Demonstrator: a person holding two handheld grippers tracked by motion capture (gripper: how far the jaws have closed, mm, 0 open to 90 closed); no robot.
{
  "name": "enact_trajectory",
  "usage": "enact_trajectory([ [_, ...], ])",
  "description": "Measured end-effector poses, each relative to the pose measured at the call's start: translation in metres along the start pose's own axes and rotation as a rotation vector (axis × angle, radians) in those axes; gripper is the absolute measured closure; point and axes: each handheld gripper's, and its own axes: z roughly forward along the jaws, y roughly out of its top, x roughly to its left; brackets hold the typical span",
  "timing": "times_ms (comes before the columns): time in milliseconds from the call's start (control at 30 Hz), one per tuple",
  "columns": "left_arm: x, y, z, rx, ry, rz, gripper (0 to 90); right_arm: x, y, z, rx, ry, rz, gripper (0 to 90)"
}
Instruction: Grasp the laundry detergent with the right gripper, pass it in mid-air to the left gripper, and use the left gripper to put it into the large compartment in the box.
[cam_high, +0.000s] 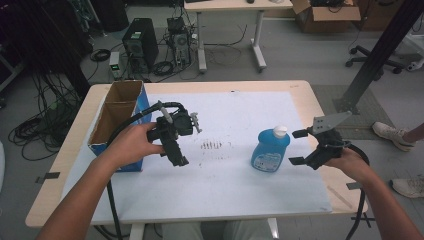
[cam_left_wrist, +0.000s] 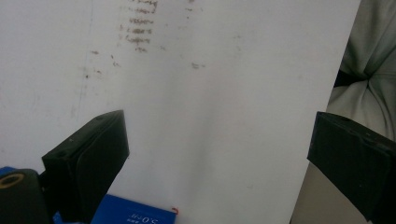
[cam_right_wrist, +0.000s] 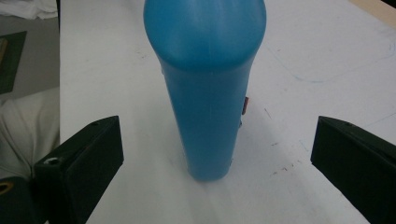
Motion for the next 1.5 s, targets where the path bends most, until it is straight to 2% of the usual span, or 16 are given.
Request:
enact_trajectory([
  [533, -0.001, 0.001, 0.001, 0.01, -0.001, 0.003, 5.6, -0.001, -0.011, 0.01, -0.052, -0.013, 0.008, 1.8],
  [967, -0.001, 0.002, 0.003, 0.007, -0.006, -0.002, 5.6, -0.001, -0.012, 0.017, -0.058, -0.014, 0.004, 1.6],
  [1500, 0.0, 0.005, 0.007, 0.015, -0.013, 0.007, 5.6, 0.001, -0.013, 0.032, -0.109, -0.005, 0.004, 1.4],
])
